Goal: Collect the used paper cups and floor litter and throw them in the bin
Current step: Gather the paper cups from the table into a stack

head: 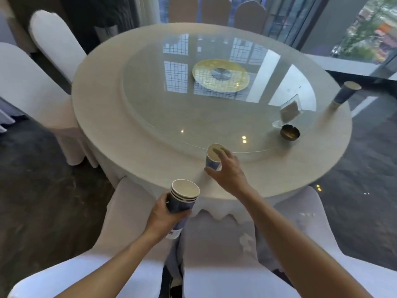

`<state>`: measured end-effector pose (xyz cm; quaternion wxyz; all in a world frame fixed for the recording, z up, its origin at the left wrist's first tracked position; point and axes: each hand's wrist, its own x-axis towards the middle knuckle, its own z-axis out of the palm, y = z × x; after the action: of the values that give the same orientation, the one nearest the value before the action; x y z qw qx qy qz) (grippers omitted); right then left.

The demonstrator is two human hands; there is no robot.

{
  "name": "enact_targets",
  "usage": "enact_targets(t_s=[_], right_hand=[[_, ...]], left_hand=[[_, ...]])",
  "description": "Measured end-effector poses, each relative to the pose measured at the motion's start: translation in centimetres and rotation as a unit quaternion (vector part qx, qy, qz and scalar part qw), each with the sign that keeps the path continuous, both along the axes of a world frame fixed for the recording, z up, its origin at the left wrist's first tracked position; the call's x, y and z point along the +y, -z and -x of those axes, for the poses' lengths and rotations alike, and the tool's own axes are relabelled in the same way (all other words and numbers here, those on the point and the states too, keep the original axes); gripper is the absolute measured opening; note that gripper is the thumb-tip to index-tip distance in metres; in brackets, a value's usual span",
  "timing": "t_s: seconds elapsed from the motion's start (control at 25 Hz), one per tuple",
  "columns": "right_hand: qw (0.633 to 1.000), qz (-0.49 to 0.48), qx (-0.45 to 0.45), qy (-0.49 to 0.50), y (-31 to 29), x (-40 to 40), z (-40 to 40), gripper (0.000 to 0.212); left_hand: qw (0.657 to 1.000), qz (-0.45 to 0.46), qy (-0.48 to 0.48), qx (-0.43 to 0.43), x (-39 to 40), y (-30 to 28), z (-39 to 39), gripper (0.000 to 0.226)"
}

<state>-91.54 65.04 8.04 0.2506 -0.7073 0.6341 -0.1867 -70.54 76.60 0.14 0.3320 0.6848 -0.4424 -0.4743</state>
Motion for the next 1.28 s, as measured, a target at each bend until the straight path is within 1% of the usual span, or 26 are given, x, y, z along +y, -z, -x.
enact_targets(t_s=[0.08,0.16,0.28,0.4,0.52,0.68,0.84,1.0,1.08,1.16,1.28], right_hand=[[0.996,-0.020,0.085,-0.016,0.8,-3.1,0.5,0.083],[0.987,-0.037,0.154,-0.029,2.1,-5.6,0.8,0.087],[0.978,-0.053,0.195,-0.054,4.0,-7.7,0.7,0.089],[0.972,-0.084,0.210,-0.059,5.8,-9.6,0.5,0.094],[0.972,-0.113,0.197,-0.059,7.4,-10.4,0.6,0.092],[0.985,-0.081,0.143,-0.045,8.4,-9.9,1.1,0.081],[0.988,-0.097,0.116,-0.046,7.9,-9.2,1.7,0.085],[0.995,-0.071,0.065,-0.026,7.8,-6.3,3.0,0.100],[0.996,-0.055,0.063,-0.014,7.7,-4.5,3.9,0.105],[0.996,-0.044,0.072,-0.012,7.2,-3.0,4.8,0.104],[0.997,-0.048,0.062,-0.011,6.5,-0.6,6.4,0.097]], left_hand=[[1.000,-0.004,-0.002,0.003,-1.1,0.9,0.4,0.055],[1.000,-0.014,0.000,0.010,-2.1,1.9,0.8,0.054],[1.000,-0.030,0.006,0.008,-2.6,3.0,1.4,0.058],[0.999,-0.041,0.019,0.005,-3.6,3.7,1.6,0.061],[0.998,-0.047,0.035,-0.003,-4.2,4.3,1.6,0.064],[0.998,-0.043,0.040,-0.010,-4.4,4.8,1.7,0.066],[0.998,-0.036,0.043,0.003,-4.6,4.7,2.0,0.061],[0.999,0.022,0.040,0.014,-5.2,3.0,2.1,0.066],[0.998,0.051,0.037,0.019,-5.7,1.9,2.3,0.069],[0.996,0.075,0.028,0.029,-6.4,0.8,2.7,0.071],[0.992,0.110,0.033,0.056,-7.3,-1.3,4.4,0.069]])
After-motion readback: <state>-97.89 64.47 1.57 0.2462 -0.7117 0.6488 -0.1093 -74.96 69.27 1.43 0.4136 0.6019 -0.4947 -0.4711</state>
